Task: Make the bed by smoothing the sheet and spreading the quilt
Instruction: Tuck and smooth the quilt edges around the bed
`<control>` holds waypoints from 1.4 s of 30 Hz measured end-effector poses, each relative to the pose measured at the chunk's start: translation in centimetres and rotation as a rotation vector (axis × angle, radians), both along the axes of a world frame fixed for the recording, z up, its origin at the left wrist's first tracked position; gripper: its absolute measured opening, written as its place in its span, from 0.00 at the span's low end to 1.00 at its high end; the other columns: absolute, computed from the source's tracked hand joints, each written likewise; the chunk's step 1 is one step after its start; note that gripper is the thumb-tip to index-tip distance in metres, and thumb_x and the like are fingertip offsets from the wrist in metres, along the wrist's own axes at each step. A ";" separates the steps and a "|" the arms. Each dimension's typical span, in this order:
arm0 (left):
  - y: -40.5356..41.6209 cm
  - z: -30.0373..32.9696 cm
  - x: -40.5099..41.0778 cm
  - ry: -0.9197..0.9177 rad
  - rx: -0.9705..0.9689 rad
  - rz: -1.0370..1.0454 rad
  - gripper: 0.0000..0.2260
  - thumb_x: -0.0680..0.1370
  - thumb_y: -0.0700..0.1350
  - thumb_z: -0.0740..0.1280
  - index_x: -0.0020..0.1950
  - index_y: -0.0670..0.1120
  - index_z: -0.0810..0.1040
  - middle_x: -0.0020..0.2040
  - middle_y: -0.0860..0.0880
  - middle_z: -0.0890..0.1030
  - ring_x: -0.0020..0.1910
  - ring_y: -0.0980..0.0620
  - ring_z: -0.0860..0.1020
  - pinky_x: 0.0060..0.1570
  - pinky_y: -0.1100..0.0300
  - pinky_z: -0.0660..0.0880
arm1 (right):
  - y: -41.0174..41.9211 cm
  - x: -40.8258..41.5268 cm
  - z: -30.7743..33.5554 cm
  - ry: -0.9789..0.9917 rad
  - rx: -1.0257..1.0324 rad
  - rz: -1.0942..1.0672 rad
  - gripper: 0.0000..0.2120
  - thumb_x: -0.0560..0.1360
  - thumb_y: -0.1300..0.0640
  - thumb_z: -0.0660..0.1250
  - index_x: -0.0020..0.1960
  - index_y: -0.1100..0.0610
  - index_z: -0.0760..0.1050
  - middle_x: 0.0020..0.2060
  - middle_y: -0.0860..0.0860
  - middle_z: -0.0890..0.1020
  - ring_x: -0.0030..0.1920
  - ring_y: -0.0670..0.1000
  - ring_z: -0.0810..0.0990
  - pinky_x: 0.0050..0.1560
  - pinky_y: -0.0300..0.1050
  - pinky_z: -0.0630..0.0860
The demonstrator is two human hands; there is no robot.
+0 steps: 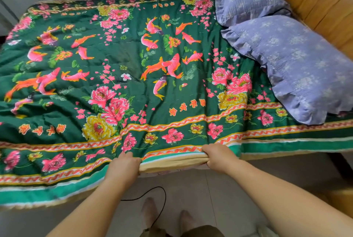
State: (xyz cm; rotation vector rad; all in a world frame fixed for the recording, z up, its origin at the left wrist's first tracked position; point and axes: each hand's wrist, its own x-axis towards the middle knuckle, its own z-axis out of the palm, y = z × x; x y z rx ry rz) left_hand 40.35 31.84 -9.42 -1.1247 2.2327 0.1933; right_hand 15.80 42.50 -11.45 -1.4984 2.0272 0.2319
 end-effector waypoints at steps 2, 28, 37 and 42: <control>0.1 -0.4 0.1 -0.043 0.025 -0.025 0.17 0.80 0.40 0.56 0.67 0.51 0.70 0.59 0.46 0.72 0.61 0.46 0.71 0.55 0.54 0.72 | 0.1 -0.1 -0.3 -0.035 0.048 0.028 0.10 0.76 0.55 0.63 0.56 0.55 0.73 0.56 0.56 0.78 0.58 0.59 0.75 0.52 0.47 0.71; 2.8 -5.4 -25.5 0.235 0.353 -0.103 0.29 0.76 0.54 0.66 0.74 0.51 0.62 0.70 0.45 0.67 0.67 0.44 0.69 0.64 0.50 0.70 | 10.7 -22.0 -5.7 0.268 0.292 -0.033 0.19 0.77 0.60 0.60 0.67 0.53 0.68 0.63 0.54 0.73 0.65 0.56 0.70 0.63 0.51 0.68; 7.3 -13.1 -37.9 0.230 0.506 0.289 0.47 0.70 0.57 0.73 0.78 0.58 0.44 0.79 0.50 0.41 0.77 0.45 0.53 0.73 0.51 0.58 | 12.3 -34.0 -13.1 0.277 0.391 0.186 0.53 0.70 0.41 0.72 0.77 0.48 0.35 0.78 0.54 0.44 0.77 0.59 0.45 0.72 0.65 0.52; 7.9 -14.1 -39.0 0.111 0.464 0.232 0.47 0.72 0.48 0.72 0.78 0.57 0.41 0.79 0.52 0.43 0.74 0.45 0.61 0.66 0.55 0.67 | 12.8 -34.8 -15.8 0.328 0.296 0.291 0.41 0.79 0.55 0.61 0.77 0.51 0.32 0.77 0.57 0.47 0.76 0.61 0.48 0.69 0.63 0.58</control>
